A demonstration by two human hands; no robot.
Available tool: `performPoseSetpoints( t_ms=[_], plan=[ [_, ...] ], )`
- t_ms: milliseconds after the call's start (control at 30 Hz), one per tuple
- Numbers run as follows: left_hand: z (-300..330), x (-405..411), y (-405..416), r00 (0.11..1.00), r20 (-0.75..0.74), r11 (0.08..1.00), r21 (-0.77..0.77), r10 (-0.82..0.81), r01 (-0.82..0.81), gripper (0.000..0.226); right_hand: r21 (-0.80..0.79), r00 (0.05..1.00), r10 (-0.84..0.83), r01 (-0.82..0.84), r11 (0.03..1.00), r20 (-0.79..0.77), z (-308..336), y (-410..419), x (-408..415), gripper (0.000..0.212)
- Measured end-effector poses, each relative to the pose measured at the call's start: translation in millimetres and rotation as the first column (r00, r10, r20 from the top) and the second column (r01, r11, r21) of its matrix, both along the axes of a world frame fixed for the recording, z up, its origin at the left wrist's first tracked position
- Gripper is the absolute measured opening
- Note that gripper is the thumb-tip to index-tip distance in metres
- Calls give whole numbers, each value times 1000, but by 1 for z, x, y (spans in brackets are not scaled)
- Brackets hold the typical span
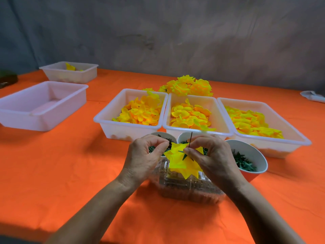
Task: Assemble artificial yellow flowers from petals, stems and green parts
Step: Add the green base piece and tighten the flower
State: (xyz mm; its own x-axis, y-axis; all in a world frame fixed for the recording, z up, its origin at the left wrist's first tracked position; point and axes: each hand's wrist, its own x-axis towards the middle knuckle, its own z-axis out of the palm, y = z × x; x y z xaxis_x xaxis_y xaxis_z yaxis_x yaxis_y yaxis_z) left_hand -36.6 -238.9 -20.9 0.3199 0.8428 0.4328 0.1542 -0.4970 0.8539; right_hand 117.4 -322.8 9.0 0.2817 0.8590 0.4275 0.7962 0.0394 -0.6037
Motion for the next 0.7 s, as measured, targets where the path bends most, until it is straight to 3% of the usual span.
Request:
performPoseSetpoints(
  t_ms=[100, 200, 433, 533, 700],
  plan=[
    [-11, 1, -2, 995, -52, 992, -79, 90, -94, 15, 47, 999, 21, -20, 999, -32, 0, -1, -1, 6],
    [-20, 3, -11, 998, -58, 980, -196, 16, -27, 12, 100, 997, 29, -22, 995, -71, 2, -2, -3, 6],
    [-26, 7, -18, 998, -47, 986, -168, -31, 23, 21, 139, 984, 35, -11, 990, -173, 21, 0, -3, 4],
    [-21, 14, -22, 995, 14, 971, -218, -97, 97, 34, 140, 988, 43, -22, 990, -148, 30, 1, -4, 4],
    [-17, 23, -23, 987, 128, 959, -257, -92, 122, 20, 159, 988, 65, -42, 986, -143, 41, 1, -4, 5]
  ],
)
